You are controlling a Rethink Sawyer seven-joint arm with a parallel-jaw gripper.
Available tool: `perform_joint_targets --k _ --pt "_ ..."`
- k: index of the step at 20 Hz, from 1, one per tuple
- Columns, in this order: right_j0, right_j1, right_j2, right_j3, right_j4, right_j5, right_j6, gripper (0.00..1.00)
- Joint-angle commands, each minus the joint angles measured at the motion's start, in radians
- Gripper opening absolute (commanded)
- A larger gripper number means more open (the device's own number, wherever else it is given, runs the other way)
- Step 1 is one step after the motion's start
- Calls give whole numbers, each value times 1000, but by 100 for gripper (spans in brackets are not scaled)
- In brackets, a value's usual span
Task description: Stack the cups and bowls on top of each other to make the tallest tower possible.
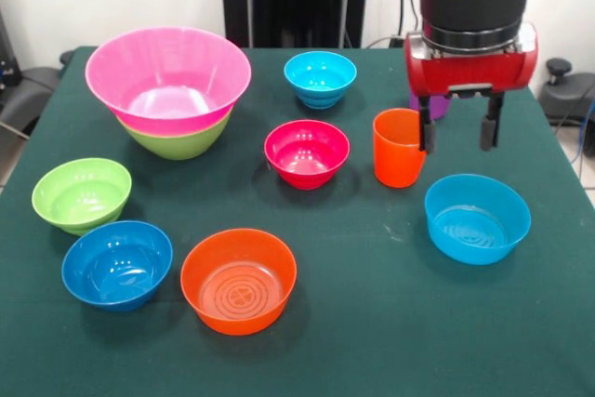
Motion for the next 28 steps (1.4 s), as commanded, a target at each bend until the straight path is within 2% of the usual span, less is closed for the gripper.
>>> perform_joint_targets --k 1,7,12,28 --pt "76 76 -29 -79 14 11 226 100" --pt "128 102 -75 -108 27 -8 296 100" --pt "150 119 -86 -123 28 -16 316 100" --pt "180 230 -88 -234 38 -51 338 100"
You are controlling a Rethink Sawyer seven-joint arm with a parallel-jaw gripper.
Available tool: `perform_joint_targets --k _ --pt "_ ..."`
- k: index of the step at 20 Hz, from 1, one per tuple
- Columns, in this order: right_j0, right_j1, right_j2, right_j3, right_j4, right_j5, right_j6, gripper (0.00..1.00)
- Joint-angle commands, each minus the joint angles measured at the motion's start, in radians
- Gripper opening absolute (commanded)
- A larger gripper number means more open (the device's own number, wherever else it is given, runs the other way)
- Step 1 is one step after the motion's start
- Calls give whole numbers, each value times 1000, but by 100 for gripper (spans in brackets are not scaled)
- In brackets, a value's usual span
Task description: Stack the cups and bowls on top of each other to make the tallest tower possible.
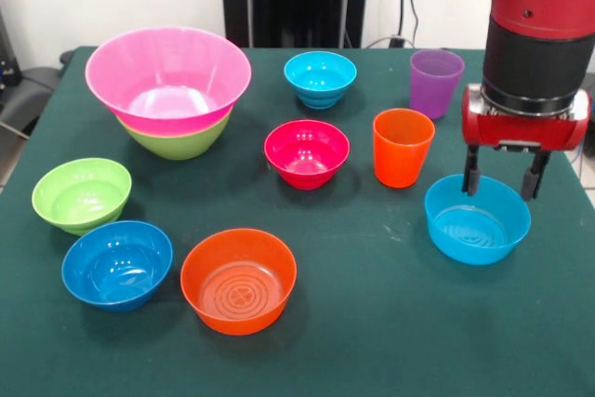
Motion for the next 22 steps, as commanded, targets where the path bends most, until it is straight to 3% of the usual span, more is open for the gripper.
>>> perform_joint_targets --k 1,10,14,22 --pt "23 67 27 -67 14 -46 155 100" --pt "45 46 12 -47 32 -23 183 100" --pt "87 9 -24 1 46 -18 232 100" --pt "121 30 -60 -15 87 -25 237 100"
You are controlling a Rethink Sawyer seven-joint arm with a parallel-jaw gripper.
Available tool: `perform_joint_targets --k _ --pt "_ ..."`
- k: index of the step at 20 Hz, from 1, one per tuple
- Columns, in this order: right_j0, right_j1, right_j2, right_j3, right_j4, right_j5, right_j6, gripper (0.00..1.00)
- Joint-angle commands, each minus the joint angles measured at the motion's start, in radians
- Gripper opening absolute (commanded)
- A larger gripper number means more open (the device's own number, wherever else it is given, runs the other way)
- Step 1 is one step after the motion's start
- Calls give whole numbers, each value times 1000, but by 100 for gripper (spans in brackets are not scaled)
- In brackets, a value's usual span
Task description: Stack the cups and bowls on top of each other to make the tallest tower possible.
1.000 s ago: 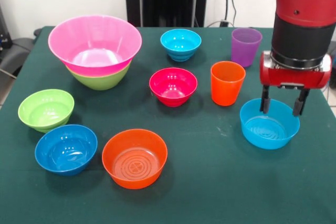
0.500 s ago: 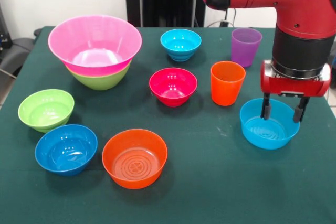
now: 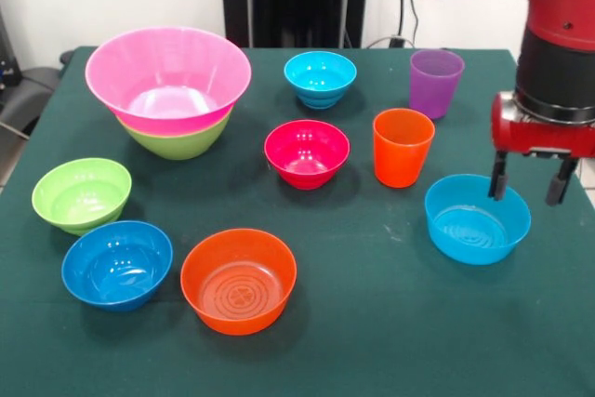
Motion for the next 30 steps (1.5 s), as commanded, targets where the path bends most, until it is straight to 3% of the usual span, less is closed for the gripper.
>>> perform_joint_targets --k 1,11,30 --pt "30 4 7 10 28 -23 215 100" --pt "29 77 22 -40 39 -69 201 100" --pt "56 142 -10 -88 32 -84 202 100"
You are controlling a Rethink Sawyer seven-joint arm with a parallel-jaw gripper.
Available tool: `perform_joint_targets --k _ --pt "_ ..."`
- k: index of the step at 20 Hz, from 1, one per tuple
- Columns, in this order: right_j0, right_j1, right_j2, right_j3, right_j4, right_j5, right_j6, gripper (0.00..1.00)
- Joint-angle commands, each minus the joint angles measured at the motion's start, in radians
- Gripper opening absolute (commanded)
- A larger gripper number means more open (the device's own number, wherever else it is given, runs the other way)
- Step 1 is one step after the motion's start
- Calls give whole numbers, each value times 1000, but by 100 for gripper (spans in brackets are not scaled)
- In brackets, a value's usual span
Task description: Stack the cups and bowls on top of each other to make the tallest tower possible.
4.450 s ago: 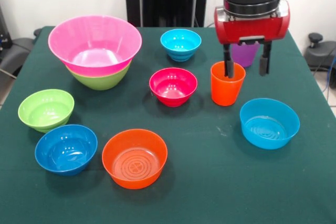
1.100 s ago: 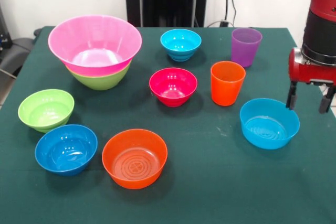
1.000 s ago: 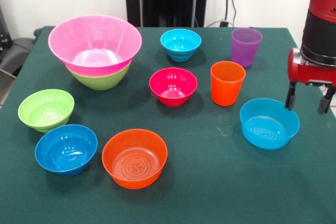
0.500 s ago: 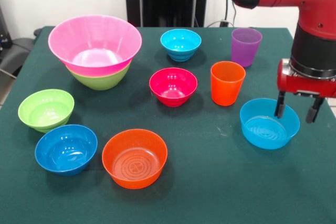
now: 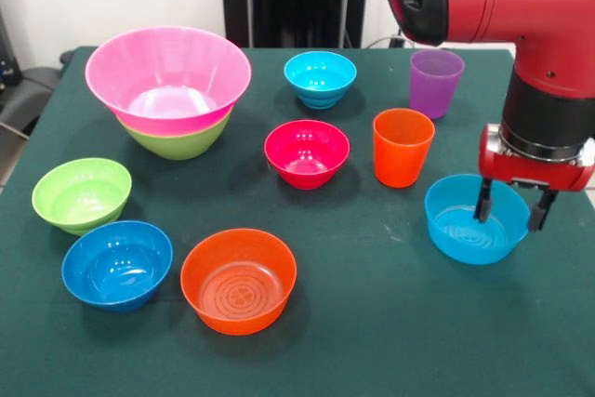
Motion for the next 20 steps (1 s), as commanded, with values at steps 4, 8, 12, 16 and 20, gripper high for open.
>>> perform_joint_targets --k 4,8,12,16,20 --pt "29 55 43 -46 1 -54 141 100" --pt "23 57 53 -40 6 -61 133 100" --pt "22 55 60 -29 14 -64 132 100" --pt "37 48 48 -19 17 -68 154 100" --pt "37 55 50 -23 24 -65 152 100"
